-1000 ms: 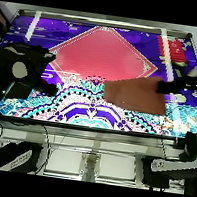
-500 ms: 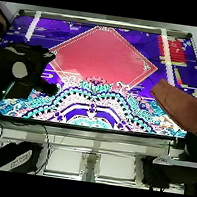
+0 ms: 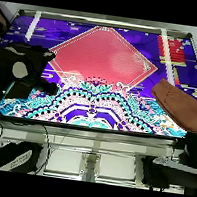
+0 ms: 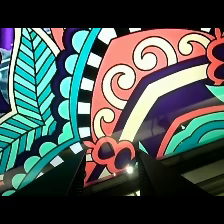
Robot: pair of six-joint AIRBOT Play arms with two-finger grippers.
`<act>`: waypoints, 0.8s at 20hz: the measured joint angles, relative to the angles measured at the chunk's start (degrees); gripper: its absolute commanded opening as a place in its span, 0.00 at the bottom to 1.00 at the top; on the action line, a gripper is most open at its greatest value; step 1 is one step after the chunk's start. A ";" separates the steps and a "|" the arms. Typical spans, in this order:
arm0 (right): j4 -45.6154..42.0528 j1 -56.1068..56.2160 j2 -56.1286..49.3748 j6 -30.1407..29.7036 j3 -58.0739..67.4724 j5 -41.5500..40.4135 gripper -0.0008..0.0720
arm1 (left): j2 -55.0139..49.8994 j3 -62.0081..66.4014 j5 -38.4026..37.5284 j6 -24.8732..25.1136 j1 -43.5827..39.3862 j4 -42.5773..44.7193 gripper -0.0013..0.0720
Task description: Fold the clothes and pants, and hang the long-sleeved shirts on hangers.
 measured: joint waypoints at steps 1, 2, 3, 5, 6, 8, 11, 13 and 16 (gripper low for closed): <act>3.21 0.57 2.23 -0.92 0.00 0.31 0.32 | -0.09 0.00 0.02 0.00 0.00 0.00 0.54; 5.77 1.57 4.44 -1.79 0.00 0.70 0.23 | -0.20 0.00 0.02 0.00 0.00 0.00 0.54; 8.46 3.32 6.93 -2.80 0.00 1.44 0.13 | -0.24 0.00 0.02 0.00 0.00 0.00 0.54; 12.11 8.39 11.56 -4.39 0.00 3.65 0.02 | -0.33 0.00 0.02 0.00 0.00 0.00 0.54; 13.03 11.63 13.68 -5.03 -0.07 4.96 0.02 | -0.37 0.00 0.02 0.00 0.00 0.00 0.54; 15.04 20.22 17.57 -5.90 -0.92 7.37 0.02 | -0.39 0.00 0.00 0.00 0.00 0.00 0.54; 15.76 35.04 21.20 -5.49 -4.35 8.26 0.02 | -0.39 0.00 -0.31 0.00 0.00 0.00 0.54; 15.47 46.25 22.29 -4.09 -8.63 7.15 0.02 | -0.39 0.00 -0.44 0.00 0.00 0.00 0.54; 11.50 62.69 22.58 -1.11 -16.98 2.10 0.02 | -0.42 0.00 -0.57 0.00 0.00 -0.02 0.54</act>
